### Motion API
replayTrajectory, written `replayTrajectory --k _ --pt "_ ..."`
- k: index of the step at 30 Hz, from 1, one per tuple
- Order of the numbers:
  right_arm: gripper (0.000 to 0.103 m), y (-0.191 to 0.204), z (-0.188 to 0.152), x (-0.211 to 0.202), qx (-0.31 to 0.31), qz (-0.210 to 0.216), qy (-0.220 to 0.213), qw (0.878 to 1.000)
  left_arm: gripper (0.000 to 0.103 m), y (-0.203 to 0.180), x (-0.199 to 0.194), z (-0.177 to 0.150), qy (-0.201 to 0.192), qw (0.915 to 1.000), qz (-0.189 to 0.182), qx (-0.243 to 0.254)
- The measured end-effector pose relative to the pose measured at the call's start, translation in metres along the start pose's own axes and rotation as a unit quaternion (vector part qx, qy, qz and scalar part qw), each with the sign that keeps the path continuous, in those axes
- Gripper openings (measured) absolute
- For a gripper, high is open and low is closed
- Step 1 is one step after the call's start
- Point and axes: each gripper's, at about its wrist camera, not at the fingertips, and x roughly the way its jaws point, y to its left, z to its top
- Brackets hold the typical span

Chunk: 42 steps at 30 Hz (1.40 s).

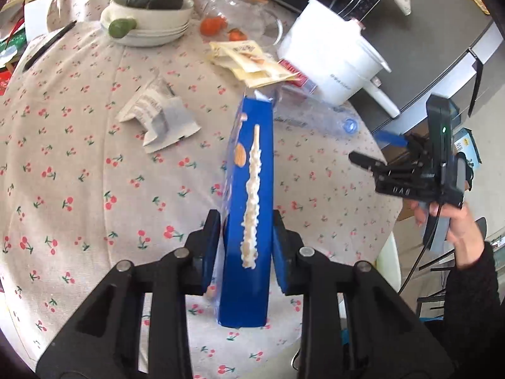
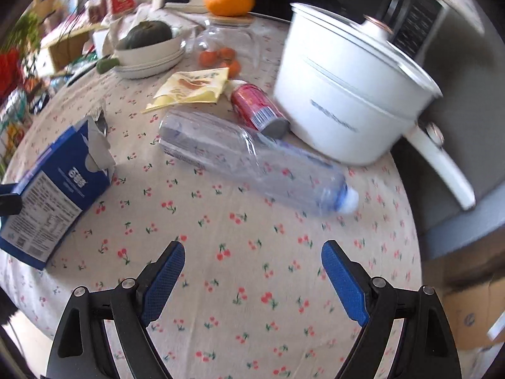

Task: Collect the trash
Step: 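Grasp the blue biscuit box with the left gripper while the right gripper grasps the clear plastic bottle, then carry the box and bottle over the bin and open both grippers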

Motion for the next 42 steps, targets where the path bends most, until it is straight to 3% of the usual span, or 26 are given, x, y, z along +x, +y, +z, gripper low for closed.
replayTrajectory --k 2,3,4,11,15,18,25,28,34,38,42 --pt "0.09 0.014 0.024 0.012 -0.057 -0.023 -0.002 0.998 0.047 0.006 0.006 -0.001 0.019 0.9998 0.009 0.003" --pt "0.09 0.019 0.034 0.018 -0.08 -0.032 -0.001 0.996 0.064 0.005 0.004 -0.002 0.017 0.9997 0.019 0.003" --pt "0.09 0.022 0.042 0.024 -0.1 -0.041 0.002 0.994 0.074 0.005 0.004 0.001 0.011 0.9996 0.025 0.01" --pt "0.09 0.028 0.065 0.082 -0.207 -0.068 0.063 0.974 0.074 0.008 0.013 0.019 0.013 0.9958 0.084 0.036" --pt "0.09 0.026 0.068 0.111 -0.233 -0.082 0.092 0.965 0.088 -0.002 0.022 0.014 0.029 0.9896 0.127 0.062" --pt "0.089 0.025 0.069 0.116 -0.232 -0.08 0.084 0.966 0.097 -0.013 0.035 0.01 0.042 0.9823 0.161 0.086" --pt "0.07 0.036 0.053 0.1 -0.225 -0.077 0.1 0.966 0.098 -0.019 0.056 0.002 0.067 0.968 0.208 0.124" --pt "0.069 0.031 0.041 0.086 -0.174 -0.027 0.126 0.976 0.093 -0.022 0.06 -0.003 0.068 0.9658 0.208 0.139" --pt "0.067 0.012 -0.002 0.053 -0.022 0.052 0.141 0.988 0.093 -0.019 0.044 -0.006 0.032 0.9778 0.177 0.107" --pt "0.066 -0.005 -0.036 0.029 0.086 0.098 0.129 0.983 0.092 -0.024 0.029 -0.019 0.019 0.9853 0.146 0.087" --pt "0.065 -0.019 -0.07 0.005 0.168 0.11 0.118 0.972 0.092 -0.036 0.021 -0.03 0.015 0.9864 0.136 0.091"
